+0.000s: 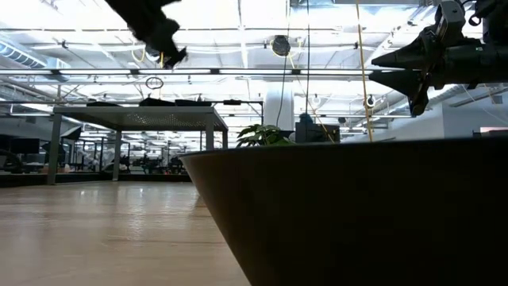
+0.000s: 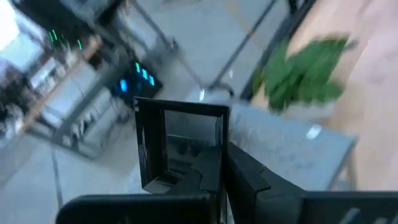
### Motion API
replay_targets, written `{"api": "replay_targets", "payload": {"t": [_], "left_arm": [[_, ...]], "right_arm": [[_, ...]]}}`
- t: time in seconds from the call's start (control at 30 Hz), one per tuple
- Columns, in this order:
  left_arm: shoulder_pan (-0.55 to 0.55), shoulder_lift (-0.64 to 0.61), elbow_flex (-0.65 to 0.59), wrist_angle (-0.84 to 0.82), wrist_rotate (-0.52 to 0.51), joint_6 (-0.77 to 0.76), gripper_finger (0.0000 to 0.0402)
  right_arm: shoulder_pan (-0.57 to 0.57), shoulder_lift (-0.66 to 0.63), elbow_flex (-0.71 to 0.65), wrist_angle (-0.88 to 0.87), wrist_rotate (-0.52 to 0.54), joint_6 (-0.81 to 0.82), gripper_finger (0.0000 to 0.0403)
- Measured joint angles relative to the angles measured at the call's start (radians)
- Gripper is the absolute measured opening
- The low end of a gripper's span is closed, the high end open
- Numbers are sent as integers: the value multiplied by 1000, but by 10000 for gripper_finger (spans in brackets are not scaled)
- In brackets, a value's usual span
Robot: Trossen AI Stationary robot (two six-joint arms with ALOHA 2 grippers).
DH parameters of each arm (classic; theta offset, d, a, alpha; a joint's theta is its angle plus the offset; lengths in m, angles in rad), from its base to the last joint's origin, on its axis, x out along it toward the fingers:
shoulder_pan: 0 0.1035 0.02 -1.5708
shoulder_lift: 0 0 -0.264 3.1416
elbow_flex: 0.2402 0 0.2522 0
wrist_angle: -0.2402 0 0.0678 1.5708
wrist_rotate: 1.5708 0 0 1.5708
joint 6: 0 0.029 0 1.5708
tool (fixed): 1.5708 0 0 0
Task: Pick & Place Mini shaped plates
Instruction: Stack the black square plate on top of the other black square plates on the shelf
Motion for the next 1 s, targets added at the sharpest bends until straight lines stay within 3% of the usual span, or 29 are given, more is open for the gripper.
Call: {"api": "replay_targets", "payload": {"t": [0.27, 0.7, 1.0], "left_arm": [[198, -4, 0, -177, 251, -140, 9], [289, -7, 0, -184, 296, -211, 4], [316, 7, 0, -180, 294, -407, 4]], "right_arm": [[0, 0, 0, 0, 0, 0, 130], [0, 0, -1, 0, 0, 0, 130], [0, 0, -1, 0, 1, 0, 130]]}}
